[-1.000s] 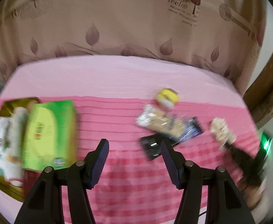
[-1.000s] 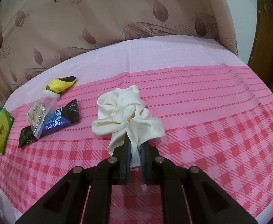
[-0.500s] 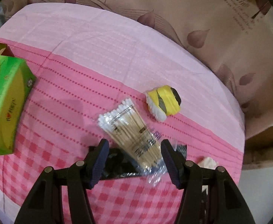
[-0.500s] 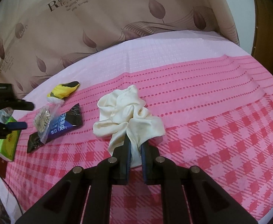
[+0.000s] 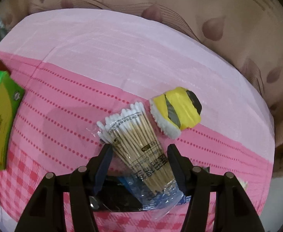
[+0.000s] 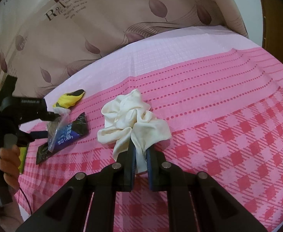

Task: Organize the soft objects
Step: 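Grasp the cotton swab bag with the left tool while the right tool lifts the cream cloth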

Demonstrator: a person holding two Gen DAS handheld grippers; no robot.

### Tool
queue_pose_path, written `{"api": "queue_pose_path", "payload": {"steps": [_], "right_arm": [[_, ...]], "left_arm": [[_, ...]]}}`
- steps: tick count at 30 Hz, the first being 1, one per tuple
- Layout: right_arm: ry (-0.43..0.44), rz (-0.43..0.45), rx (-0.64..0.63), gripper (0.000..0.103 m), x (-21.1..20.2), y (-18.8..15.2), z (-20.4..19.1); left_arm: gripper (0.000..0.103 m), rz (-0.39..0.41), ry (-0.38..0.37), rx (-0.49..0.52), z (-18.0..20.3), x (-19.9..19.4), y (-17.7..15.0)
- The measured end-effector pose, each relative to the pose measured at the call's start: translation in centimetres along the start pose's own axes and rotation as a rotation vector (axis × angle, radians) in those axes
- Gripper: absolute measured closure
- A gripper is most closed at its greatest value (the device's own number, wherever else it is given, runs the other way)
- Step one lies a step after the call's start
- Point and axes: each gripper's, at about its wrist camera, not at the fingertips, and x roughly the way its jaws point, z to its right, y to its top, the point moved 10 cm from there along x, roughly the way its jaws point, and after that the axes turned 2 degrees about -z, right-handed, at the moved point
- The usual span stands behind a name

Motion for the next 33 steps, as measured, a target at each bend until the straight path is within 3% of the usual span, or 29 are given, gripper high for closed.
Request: {"api": "queue_pose_path", "payload": {"steps": [2, 4, 9, 25, 33], "right_arm": [[0.004, 0.000, 0.003, 0.093, 0.0, 0.0, 0.0], [0.004, 0.000, 0.003, 0.093, 0.0, 0.0, 0.1], [0.002, -0.001, 0.000, 0.093, -0.1, 0.1, 0.3], [-0.076, -0.003, -0.056, 0.093, 0.4, -0.2, -0.7], [-0.135, -0.005, -0.101, 0.093, 0.5, -0.1, -1.0]], "left_arm": [[0.051, -0.015, -0.023, 0.025, 0.1, 0.2, 0.2], [0.064, -0.006, -0.033, 0.068, 0.3, 0.0, 0.3], [0.074, 0.005, -0.027, 0.180, 0.8, -0.8, 0.0], [0.077, 0.101, -0.036, 0.285, -3.6, -6.6, -0.2], [0.077, 0.177, 0.005, 0.343, -7.3, -11.2, 0.4]]}}
